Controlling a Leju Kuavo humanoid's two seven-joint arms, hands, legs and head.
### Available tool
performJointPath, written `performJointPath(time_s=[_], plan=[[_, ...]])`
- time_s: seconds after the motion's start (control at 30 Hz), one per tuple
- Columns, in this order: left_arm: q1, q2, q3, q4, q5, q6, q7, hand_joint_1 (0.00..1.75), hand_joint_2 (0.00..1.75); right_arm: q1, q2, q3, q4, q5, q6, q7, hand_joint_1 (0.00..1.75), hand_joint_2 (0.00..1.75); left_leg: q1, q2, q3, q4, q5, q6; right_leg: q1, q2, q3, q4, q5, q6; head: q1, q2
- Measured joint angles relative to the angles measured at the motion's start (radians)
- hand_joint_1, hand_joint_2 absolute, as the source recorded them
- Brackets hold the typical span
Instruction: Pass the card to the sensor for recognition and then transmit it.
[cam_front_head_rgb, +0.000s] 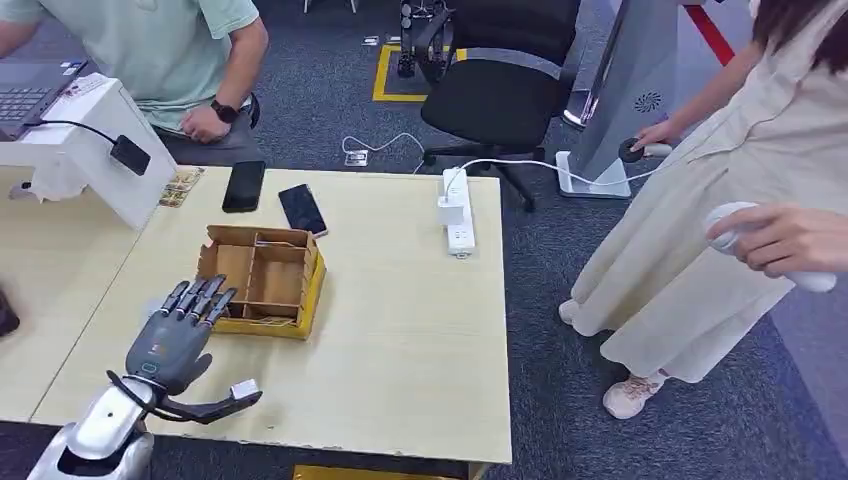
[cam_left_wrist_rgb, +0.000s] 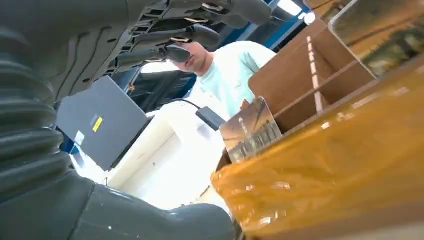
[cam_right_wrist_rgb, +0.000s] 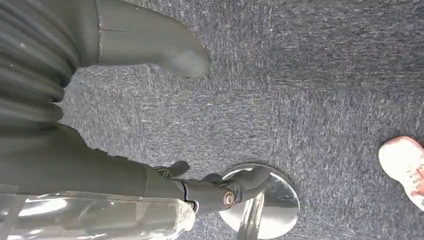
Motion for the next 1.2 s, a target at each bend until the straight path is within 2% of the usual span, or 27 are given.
performJointPath(time_s=[0.37, 0.77, 1.2], plan=[[0.066, -0.002, -0.002, -0.069, 0.018, -0.032, -0.017, 0.00, 1.75, -0.008, 0.000, 0.000, 0.000, -0.010, -0.005, -0.003, 0.00, 1.75, 0.000, 0.000, 0.000, 0.000, 0.000, 0.000, 0.000, 0.000, 0.000, 0.000, 0.000, 0.000, 0.000, 0.000], [0.066, -0.024, -0.030, -0.103, 0.040, -0.045, -0.016, 0.00, 1.75, -0.021, 0.000, 0.000, 0.013, -0.009, -0.010, 0.002, 0.00, 1.75, 0.000, 0.000, 0.000, 0.000, 0.000, 0.000, 0.000, -0.001, 0.000, 0.000, 0.000, 0.000, 0.000, 0.000], [0.030, -0.057, -0.113, -0.097, -0.003, 0.018, 0.007, 0.00, 1.75, -0.035, 0.000, 0.002, 0.034, -0.021, -0.024, 0.005, 0.00, 1.75, 0.000, 0.000, 0.000, 0.000, 0.000, 0.000, 0.000, -0.001, 0.000, 0.000, 0.000, 0.000, 0.000, 0.000]])
